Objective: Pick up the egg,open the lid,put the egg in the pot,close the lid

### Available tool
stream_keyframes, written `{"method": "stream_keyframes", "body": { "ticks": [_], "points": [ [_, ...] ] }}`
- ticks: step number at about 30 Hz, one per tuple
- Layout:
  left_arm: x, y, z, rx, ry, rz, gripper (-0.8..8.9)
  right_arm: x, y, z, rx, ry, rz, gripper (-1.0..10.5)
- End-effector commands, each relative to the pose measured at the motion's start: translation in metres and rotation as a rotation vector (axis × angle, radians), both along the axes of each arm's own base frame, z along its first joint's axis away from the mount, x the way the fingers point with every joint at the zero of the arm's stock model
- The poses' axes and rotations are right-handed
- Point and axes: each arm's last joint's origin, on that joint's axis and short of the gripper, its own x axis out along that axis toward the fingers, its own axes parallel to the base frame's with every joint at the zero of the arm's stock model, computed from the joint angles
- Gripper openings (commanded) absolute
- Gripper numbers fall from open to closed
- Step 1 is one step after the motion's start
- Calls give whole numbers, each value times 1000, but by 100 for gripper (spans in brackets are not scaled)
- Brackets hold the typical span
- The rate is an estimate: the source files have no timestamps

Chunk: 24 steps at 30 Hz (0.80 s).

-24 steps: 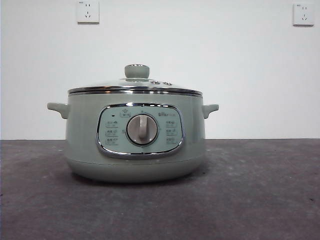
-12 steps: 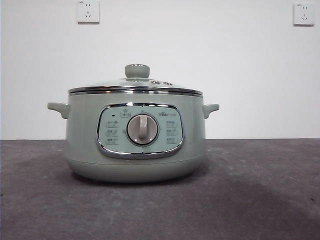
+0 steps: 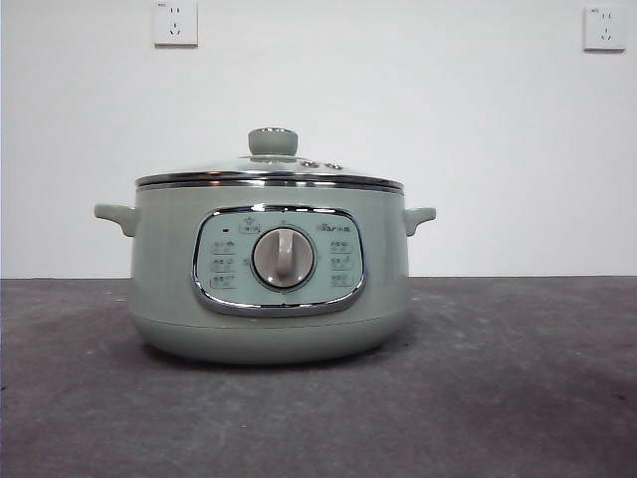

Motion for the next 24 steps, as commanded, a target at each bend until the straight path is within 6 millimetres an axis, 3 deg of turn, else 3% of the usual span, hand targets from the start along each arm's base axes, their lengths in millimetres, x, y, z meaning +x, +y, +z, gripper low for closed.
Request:
{"method": "stream_keyframes", "body": {
  "ticks": [1, 24],
  "points": [
    [0, 0, -3, -6, 3, 4, -3, 1, 0, -2, 47, -1, -9, 2],
    [1, 0, -3, -6, 4, 4, -3, 1, 0, -2, 51, 0, -11, 2]
  ]
}}
